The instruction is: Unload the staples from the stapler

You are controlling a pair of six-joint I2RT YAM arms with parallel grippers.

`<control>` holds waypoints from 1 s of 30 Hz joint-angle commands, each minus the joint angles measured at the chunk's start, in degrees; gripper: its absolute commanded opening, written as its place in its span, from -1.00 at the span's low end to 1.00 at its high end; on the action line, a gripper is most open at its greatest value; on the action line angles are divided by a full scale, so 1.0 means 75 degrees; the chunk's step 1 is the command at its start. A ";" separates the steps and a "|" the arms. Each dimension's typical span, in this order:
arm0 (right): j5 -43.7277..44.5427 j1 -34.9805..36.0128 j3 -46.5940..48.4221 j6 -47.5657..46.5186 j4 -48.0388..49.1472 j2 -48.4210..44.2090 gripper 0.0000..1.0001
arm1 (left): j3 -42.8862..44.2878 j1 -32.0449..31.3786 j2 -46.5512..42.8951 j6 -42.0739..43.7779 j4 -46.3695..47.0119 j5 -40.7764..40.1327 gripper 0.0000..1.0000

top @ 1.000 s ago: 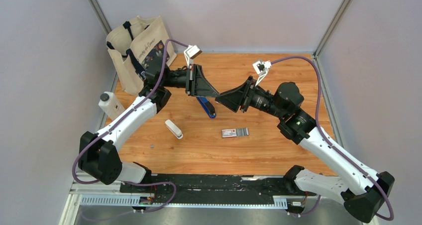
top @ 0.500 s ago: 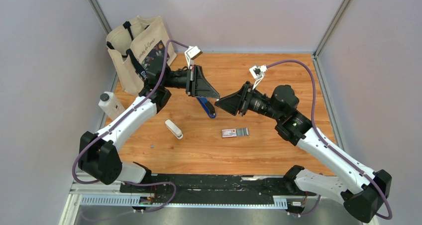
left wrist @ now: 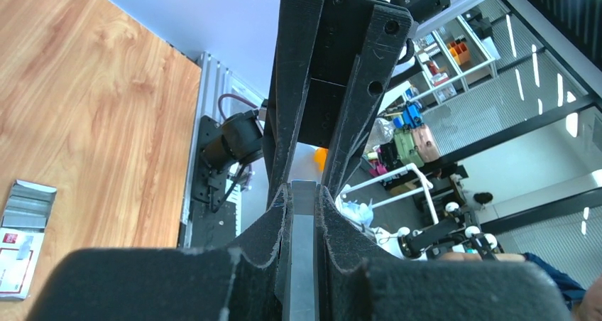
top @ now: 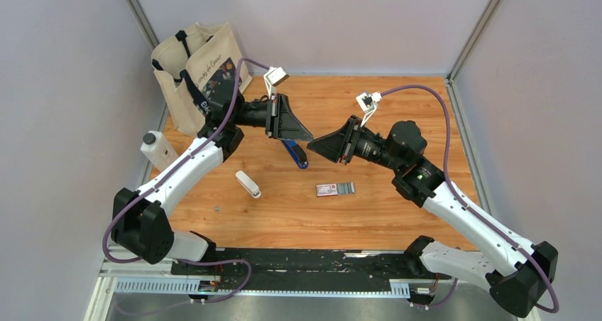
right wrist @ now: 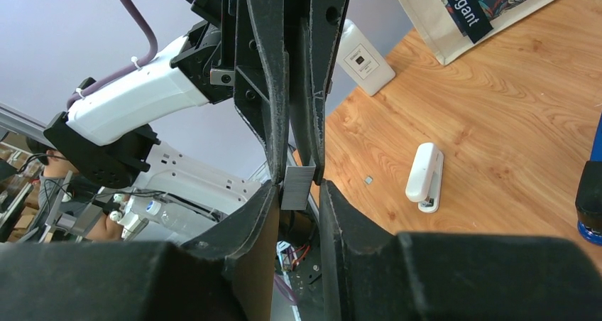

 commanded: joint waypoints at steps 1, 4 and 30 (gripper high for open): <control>-0.0123 -0.0017 0.0077 0.0093 0.0468 -0.0028 -0.48 | 0.0141 0.0000 -0.0253 0.0223 0.0031 0.0069 -0.68; -0.0123 -0.0017 0.0030 0.0116 0.0480 -0.0052 -0.54 | 0.0141 0.0000 -0.0277 0.0316 -0.0028 0.0069 -0.68; 0.2430 -0.0087 0.0136 -0.2109 -0.4475 0.0930 -0.84 | 0.2485 0.0141 -0.0219 0.7567 -0.8757 -0.3376 0.48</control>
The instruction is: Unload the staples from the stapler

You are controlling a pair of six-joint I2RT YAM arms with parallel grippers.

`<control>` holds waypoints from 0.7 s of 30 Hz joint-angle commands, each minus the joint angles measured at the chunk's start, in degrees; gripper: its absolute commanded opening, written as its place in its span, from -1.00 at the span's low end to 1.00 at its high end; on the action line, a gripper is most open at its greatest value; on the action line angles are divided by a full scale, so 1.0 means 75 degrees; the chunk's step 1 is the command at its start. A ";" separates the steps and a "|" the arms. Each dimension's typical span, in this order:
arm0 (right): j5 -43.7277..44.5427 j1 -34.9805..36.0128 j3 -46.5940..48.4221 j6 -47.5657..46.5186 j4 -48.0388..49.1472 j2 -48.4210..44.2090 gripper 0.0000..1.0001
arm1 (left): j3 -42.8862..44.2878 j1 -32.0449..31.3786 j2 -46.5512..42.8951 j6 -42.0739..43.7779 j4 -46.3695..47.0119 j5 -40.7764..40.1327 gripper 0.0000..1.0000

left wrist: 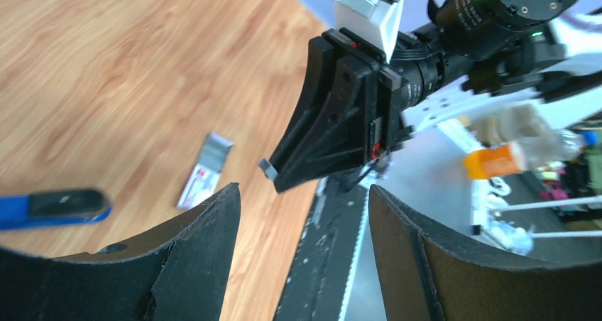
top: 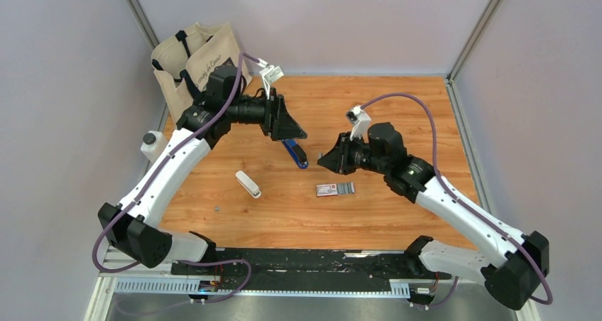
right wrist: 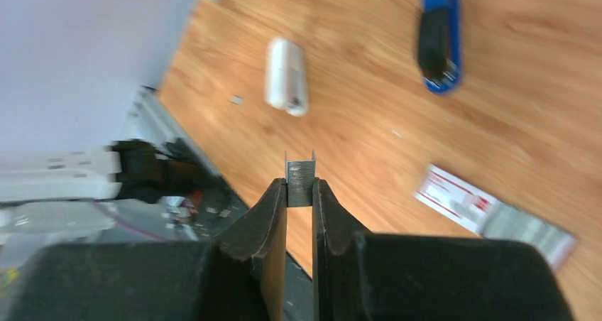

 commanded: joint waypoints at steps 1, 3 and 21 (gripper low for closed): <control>0.1565 -0.0006 0.0223 -0.0884 -0.2127 0.0972 -0.85 | 0.0113 0.0039 0.0012 0.2053 -0.2078 -0.1257 0.48; 0.1977 0.0064 0.0095 -0.0965 -0.2282 0.1302 -0.86 | 0.0019 0.0039 0.0024 0.2543 -0.2419 -0.1468 0.48; 0.4098 0.0381 -0.0023 -0.0931 -0.2365 0.3271 -0.76 | -0.1083 0.0015 -0.0175 0.3414 -0.2666 -0.2067 0.46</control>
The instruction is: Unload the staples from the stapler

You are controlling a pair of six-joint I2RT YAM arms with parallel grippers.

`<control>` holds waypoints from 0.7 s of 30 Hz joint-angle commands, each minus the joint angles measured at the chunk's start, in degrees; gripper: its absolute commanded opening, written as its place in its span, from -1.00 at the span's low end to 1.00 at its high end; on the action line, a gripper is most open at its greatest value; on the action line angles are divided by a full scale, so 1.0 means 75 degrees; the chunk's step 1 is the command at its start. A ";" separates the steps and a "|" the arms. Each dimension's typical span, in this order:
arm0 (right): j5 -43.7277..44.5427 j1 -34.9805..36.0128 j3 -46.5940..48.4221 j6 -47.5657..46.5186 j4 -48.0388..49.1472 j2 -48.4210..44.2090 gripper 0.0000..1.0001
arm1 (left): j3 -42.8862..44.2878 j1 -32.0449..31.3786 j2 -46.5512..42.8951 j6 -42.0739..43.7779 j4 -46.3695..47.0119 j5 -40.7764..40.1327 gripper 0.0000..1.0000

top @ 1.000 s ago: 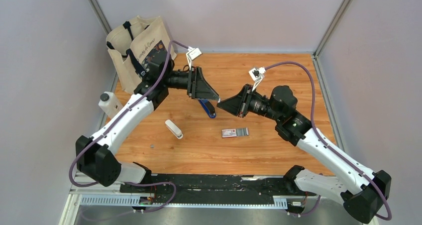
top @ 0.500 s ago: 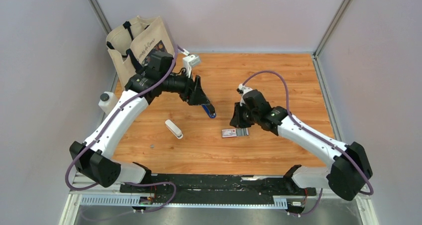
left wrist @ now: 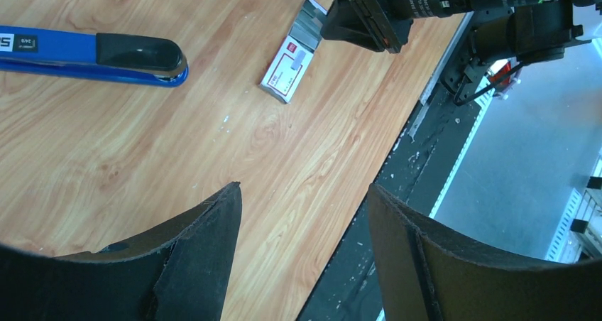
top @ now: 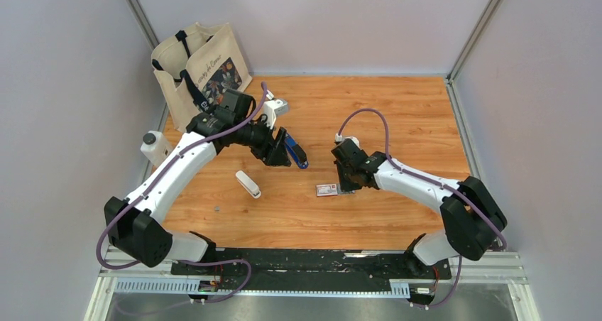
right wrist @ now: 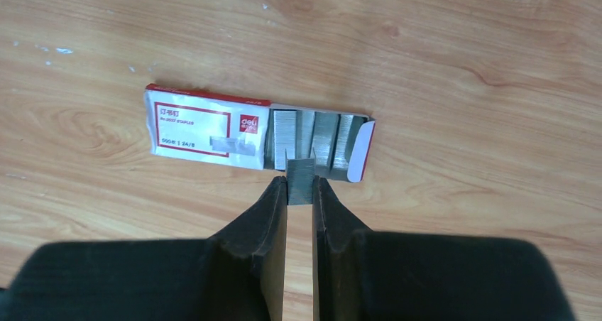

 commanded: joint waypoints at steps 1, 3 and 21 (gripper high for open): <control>0.0558 0.0072 0.0207 -0.0079 0.0084 0.0203 -0.75 | -0.0057 0.0012 -0.0201 0.0202 0.0152 0.0070 0.46; 0.0547 0.0072 0.0266 -0.0115 0.0048 0.0285 -0.76 | -0.0081 0.0012 -0.0213 0.0156 0.0176 0.0117 0.46; 0.0312 0.0119 0.0383 -0.0232 0.0060 0.0672 -0.74 | -0.0163 -0.0199 -0.0319 0.0190 0.0246 0.0000 0.46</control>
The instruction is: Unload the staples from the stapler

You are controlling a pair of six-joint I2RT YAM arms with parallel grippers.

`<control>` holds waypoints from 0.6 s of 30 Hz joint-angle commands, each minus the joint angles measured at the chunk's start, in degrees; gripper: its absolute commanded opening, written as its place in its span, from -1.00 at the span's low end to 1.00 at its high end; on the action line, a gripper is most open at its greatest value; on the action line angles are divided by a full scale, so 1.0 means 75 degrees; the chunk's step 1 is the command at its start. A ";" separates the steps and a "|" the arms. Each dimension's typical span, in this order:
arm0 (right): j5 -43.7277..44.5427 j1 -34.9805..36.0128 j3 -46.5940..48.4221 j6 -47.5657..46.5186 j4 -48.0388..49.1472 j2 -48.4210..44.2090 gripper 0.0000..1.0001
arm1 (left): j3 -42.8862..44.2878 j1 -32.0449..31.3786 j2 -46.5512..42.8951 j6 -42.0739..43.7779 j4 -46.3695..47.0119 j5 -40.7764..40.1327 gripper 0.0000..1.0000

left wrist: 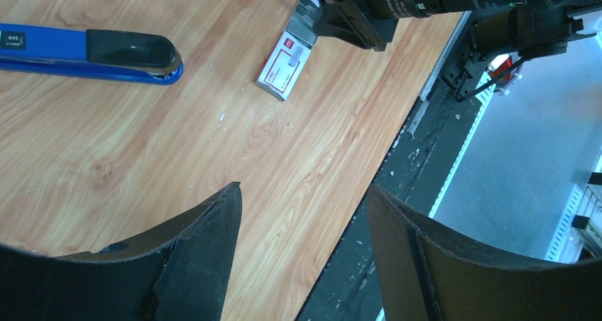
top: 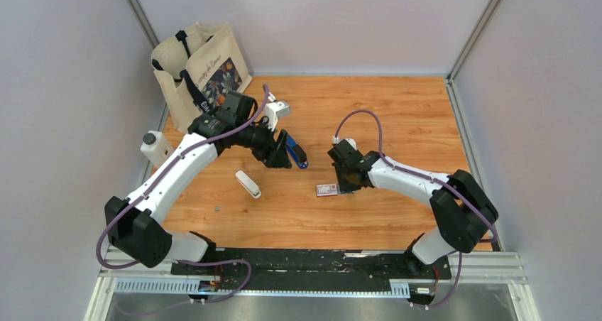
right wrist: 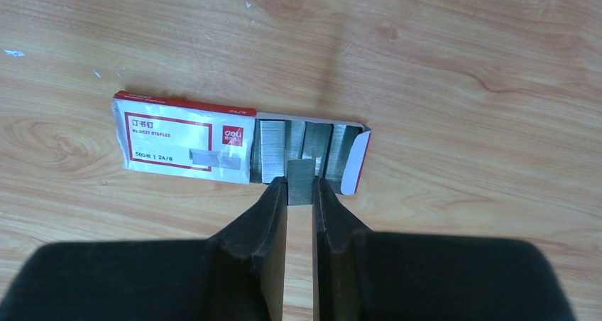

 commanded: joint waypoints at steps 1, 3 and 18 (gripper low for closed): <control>0.0021 0.0084 0.0339 -0.0124 0.0066 0.0087 -0.74 | -0.0020 -0.0062 -0.0310 0.0179 0.0203 0.0023 0.46; 0.0021 0.0108 0.0363 -0.0136 0.0066 0.0122 -0.75 | -0.0032 -0.0073 -0.0310 0.0190 0.0191 0.0023 0.46; 0.0091 0.0143 0.0340 -0.0159 0.0030 0.0204 -0.71 | -0.0020 -0.0085 -0.0357 0.0202 0.0203 0.0035 0.46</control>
